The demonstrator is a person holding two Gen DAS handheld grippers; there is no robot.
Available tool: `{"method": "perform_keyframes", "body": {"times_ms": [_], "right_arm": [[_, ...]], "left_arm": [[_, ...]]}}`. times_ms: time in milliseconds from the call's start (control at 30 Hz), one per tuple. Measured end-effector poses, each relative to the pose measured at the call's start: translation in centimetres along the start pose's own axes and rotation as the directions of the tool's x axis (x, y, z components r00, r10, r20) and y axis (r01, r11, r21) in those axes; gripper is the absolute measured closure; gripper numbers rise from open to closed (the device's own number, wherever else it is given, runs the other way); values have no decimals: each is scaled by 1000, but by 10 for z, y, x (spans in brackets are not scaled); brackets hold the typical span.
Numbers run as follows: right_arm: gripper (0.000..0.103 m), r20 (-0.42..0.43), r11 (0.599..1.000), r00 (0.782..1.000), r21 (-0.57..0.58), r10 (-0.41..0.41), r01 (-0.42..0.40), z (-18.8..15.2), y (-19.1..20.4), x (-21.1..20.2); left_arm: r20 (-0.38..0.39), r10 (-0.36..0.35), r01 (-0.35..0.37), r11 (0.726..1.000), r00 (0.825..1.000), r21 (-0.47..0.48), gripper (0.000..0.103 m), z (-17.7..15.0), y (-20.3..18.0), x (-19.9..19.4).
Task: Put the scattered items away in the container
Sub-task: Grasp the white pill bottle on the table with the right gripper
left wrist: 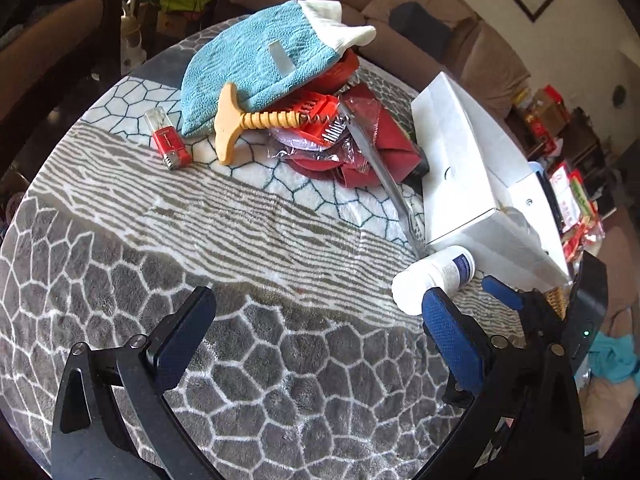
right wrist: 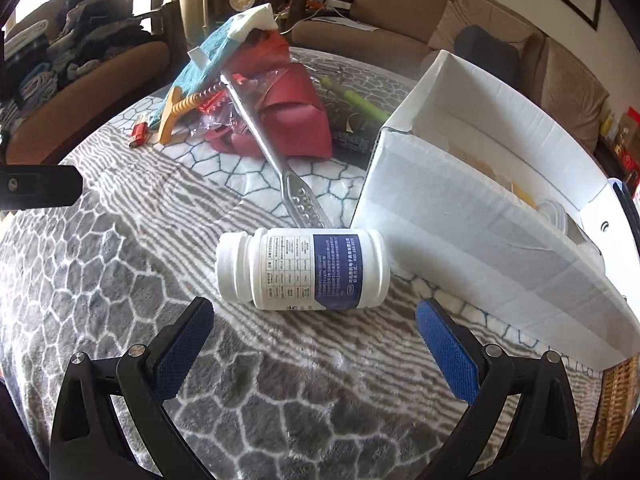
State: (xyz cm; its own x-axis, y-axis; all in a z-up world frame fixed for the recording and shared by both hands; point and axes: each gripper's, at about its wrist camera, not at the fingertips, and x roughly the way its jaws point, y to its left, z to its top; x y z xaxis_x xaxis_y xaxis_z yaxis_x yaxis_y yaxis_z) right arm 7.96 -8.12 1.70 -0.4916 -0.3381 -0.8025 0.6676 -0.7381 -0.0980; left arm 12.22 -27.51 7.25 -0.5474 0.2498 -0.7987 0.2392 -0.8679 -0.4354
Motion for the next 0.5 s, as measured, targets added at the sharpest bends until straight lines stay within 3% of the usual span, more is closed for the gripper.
{"method": "perform_keyframes", "body": {"times_ms": [133, 267, 367, 500], "right_arm": [[0, 0, 999, 1000, 20, 29, -29, 7, 3, 12], [0, -20, 998, 1000, 54, 11, -10, 14, 5, 26], [8, -2, 997, 1000, 77, -31, 31, 15, 5, 25], [8, -37, 985, 999, 174, 23, -17, 11, -10, 17]], "left_arm": [[-53, 12, -12, 1000, 999, 4, 0, -1, -3, 16], [-51, 10, -9, 1000, 999, 18, 0, -2, -11, 19], [-46, 14, -13, 1000, 999, 26, 0, -2, -14, 18], [-49, 19, -18, 1000, 999, 6, 0, -1, -10, 20]]}}
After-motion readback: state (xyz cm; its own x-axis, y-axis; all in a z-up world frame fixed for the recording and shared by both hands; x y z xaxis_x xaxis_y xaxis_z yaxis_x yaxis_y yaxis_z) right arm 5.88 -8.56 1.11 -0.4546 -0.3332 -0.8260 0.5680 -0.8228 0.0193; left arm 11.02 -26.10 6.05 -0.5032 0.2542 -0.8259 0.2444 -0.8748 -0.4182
